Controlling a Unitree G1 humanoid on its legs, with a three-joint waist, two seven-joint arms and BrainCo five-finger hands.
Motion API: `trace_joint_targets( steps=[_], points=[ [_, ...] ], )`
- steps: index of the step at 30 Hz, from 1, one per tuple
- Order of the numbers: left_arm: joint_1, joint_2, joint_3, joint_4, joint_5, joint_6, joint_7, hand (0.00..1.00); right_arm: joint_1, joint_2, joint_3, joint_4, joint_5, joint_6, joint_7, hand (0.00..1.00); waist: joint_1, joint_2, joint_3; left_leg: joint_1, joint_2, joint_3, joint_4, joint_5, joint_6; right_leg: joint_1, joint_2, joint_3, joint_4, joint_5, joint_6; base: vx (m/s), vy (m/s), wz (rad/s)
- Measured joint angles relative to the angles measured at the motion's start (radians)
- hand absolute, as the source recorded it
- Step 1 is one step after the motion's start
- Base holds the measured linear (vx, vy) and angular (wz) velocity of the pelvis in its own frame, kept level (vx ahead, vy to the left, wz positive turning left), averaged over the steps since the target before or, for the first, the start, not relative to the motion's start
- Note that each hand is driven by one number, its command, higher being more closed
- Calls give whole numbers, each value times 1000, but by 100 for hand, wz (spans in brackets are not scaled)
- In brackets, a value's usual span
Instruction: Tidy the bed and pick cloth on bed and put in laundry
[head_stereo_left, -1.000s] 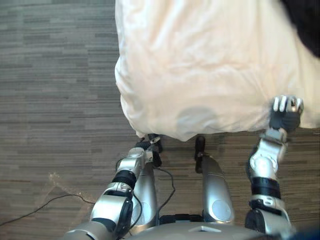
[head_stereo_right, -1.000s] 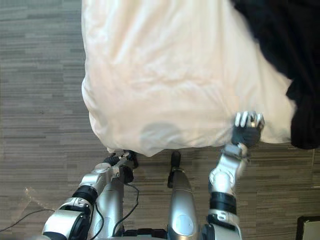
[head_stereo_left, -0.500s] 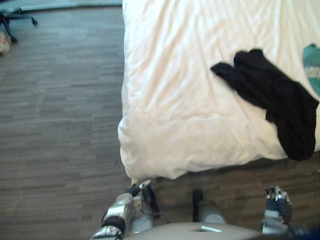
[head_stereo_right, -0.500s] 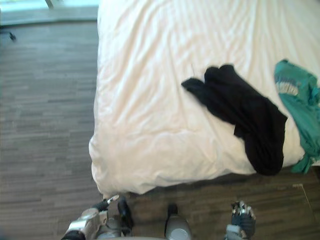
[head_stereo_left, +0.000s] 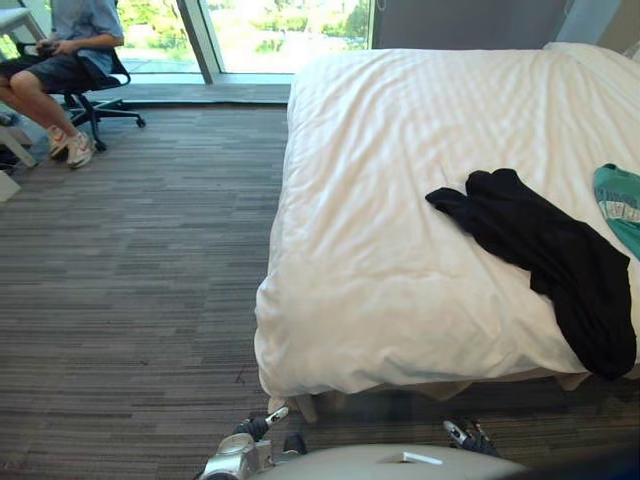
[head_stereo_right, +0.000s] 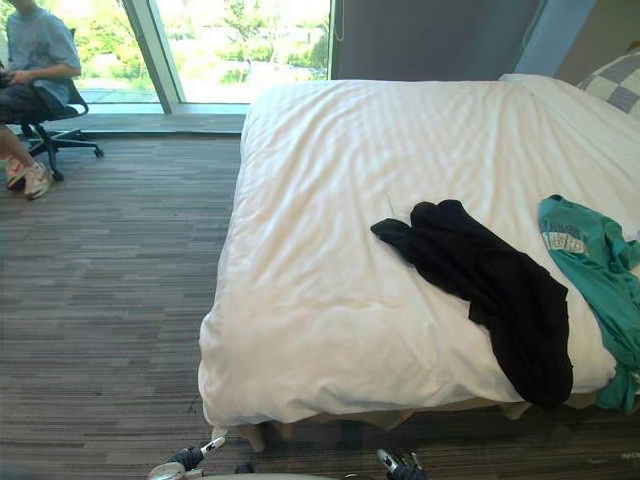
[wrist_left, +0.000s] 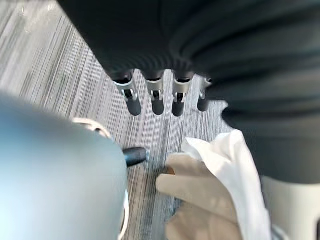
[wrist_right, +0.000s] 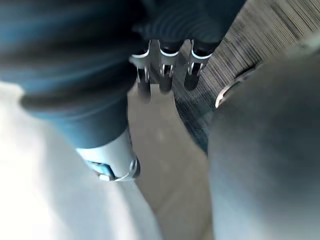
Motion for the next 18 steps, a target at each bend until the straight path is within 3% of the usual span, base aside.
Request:
trace_joint_targets(
  steps=[3, 5, 6, 7, 8, 11, 14, 18],
  points=[
    [4, -1, 6, 0, 5, -17, 8, 0, -19, -30, 29, 27, 1, 12, 1, 0, 8, -3, 0, 11, 12, 25, 9, -20, -4, -7, 3, 41, 0, -3, -5, -33, 29, -32],
    [6, 0, 51, -1, 4, -30, 8, 0, -38, -32, 40, 32, 0, 14, 1, 0, 14, -9, 3, -29, 20, 26, 135, -89, -11, -22, 8, 107, -1, 10, -13, 17, 33, -80],
    [6, 0, 69, -1, 3, -43, 7, 0, -41, -38, 40, 33, -1, 13, 3, 0, 21, -6, 1, -61, 32, -38, 233, -142, 0, -33, 17, 148, -1, 19, -10, 40, -12, -83],
    [6, 0, 69, -1, 1, -47, 7, 0, -42, -45, 40, 35, -1, 10, 4, 0, 26, 0, 1, -70, 38, -81, 265, -165, -3, -39, 25, 170, -1, 27, -3, 55, -31, -113],
    [6, 0, 62, 2, 2, -49, 6, 0, -42, -61, 42, 39, -1, 3, 3, 0, 32, 33, 5, -71, 50, -109, 288, -205, -15, -49, 39, 201, -5, 40, 0, 54, -4, -85],
    [4, 15, 25, 19, 5, -59, -1, 0, -32, -62, 43, 50, 1, -13, 3, 0, 6, 27, 6, -54, 33, -77, 256, -202, -8, -62, 23, 223, -9, 53, 10, 33, 79, -40],
    [-8, 18, 12, 26, 9, -40, -29, 0, -19, -56, 51, 49, 8, -29, 3, 0, -15, 16, 17, 0, 2, -54, 162, -163, 2, -65, 3, 231, -6, 59, 21, 33, 73, -15],
    [-20, 1, -17, 31, 29, -13, -42, 0, -6, -52, 76, 42, 13, -61, 4, 0, -15, 6, 21, 57, -3, -14, 85, -138, 6, -81, 1, 230, 36, 64, 27, 18, 28, -25]
  ],
)
